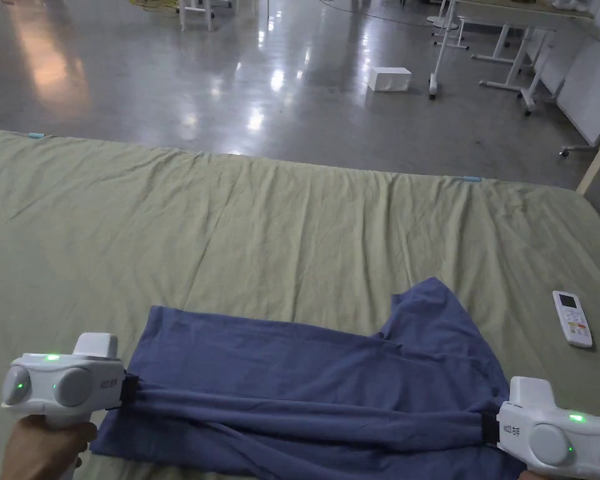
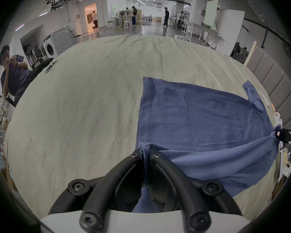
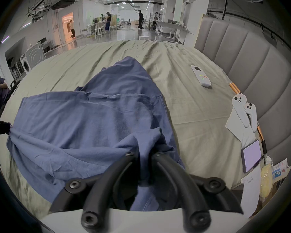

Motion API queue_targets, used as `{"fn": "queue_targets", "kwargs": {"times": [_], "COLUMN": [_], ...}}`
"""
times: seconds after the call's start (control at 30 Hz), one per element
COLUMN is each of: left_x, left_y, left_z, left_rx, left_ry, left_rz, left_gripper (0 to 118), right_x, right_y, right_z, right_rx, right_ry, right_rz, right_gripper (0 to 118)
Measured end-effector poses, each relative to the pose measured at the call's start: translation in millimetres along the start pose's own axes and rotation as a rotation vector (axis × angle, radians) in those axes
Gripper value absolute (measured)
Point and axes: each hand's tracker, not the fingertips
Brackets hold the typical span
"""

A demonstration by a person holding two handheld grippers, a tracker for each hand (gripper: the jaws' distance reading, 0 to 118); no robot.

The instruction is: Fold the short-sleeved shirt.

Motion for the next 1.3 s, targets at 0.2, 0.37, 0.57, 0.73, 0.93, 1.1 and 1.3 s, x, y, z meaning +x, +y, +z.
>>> {"fn": "queue_targets", "kwargs": {"times": [0.2,0.37,0.57,0.73,0.93,1.1,1.3], "left_x": [5.2,23.3,44.5,59.2,62.7,60.6,34.3], "left_y": [-9.4,-17.4,-38.0,-50.1,-55.9,-56.2,-55.2], "left_z": [23.8,64.6,116.1,150.6,173.1,170.9,138.4], "left_rx": [0.107,0.31,0.587,0.729,0.78,0.743,0.523], "left_ry": [-0.031,-0.03,-0.003,0.047,0.032,0.011,-0.01], "left_rz": [-0.037,-0.098,-0.042,-0.056,-0.089,-0.068,-0.084], "left_gripper": [65,64,57,15,2,1,1], "right_x": [-12.1,-38.9,-75.2,-100.3,-107.8,-106.8,-101.7], "right_y": [0.7,6.7,8.8,8.9,0.7,-3.2,-5.4], "right_z": [36.6,86.6,146.1,178.4,190.5,188.3,180.2], "right_rx": [0.15,0.406,0.71,0.876,0.938,0.906,0.868], "right_ry": [-0.023,-0.04,-0.019,-0.068,-0.065,-0.05,-0.046], "right_rz": [0.003,-0.003,-0.007,0.044,0.025,0.011,0.007], "right_gripper": [84,84,82,22,0,0,0]}}
